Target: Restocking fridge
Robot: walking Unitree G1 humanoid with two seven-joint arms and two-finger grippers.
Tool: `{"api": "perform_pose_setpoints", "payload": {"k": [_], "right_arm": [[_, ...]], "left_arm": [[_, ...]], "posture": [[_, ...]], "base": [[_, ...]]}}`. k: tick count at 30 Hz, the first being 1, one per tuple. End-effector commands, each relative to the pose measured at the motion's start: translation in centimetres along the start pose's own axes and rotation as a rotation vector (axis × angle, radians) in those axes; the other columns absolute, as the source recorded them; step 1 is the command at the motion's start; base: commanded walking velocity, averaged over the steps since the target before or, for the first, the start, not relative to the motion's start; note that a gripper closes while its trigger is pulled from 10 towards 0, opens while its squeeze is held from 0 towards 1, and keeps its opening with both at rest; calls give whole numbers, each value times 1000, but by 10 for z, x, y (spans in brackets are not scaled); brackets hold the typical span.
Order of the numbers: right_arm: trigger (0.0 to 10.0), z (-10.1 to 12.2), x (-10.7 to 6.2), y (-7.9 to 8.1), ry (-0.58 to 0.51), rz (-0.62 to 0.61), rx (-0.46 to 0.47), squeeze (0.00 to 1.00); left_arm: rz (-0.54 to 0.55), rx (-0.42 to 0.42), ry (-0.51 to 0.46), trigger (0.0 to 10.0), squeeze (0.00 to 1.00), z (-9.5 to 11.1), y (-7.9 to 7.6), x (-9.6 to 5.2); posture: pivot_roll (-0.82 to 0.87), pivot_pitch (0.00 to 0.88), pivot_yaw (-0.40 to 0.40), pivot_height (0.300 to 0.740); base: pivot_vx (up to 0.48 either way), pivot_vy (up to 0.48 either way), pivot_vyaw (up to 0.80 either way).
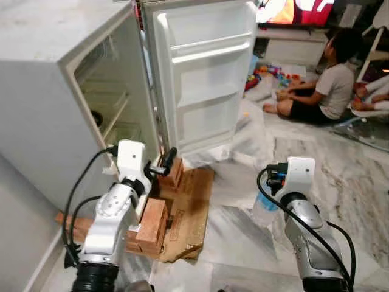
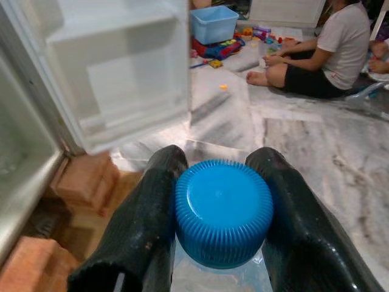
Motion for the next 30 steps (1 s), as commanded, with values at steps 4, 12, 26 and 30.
{"api": "perform_pose_setpoints", "payload": {"k": [4,12,26,30], "right_arm": [[10000,11,2,3,-39,3,8,0],[10000,17,5,7,-57,10,39,0],[10000,19,5,8,-73,15,36,0],[10000,22,4,11,-91,28,20,0]], "left_arm": [[39,29,1,10000,0,2,12,-4],[78,54,-5,10000,0,2,18,-5],[81,102,-12,10000,0,3,16,-2],[87,102,-14,10000,0,2,16,-2]], "posture": [[-15,0,10,740],[-9,0,6,740],[-14,0,8,740],[-14,0,7,740]], "base": [[0,-470,625],[68,-431,0],[359,-260,0],[428,0,0]]}}
Point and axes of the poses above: a point about 5 cm out from each wrist's last joint towards the gripper, its own x axis pointing out of the wrist towards the gripper, its own z axis along the axis of the wrist's last joint, y = z × x, the point moved 4 cm from there along x, pointing out of the wrist towards the gripper, and after that the axes turned 13 degrees about -x, right-handed, at the moved point
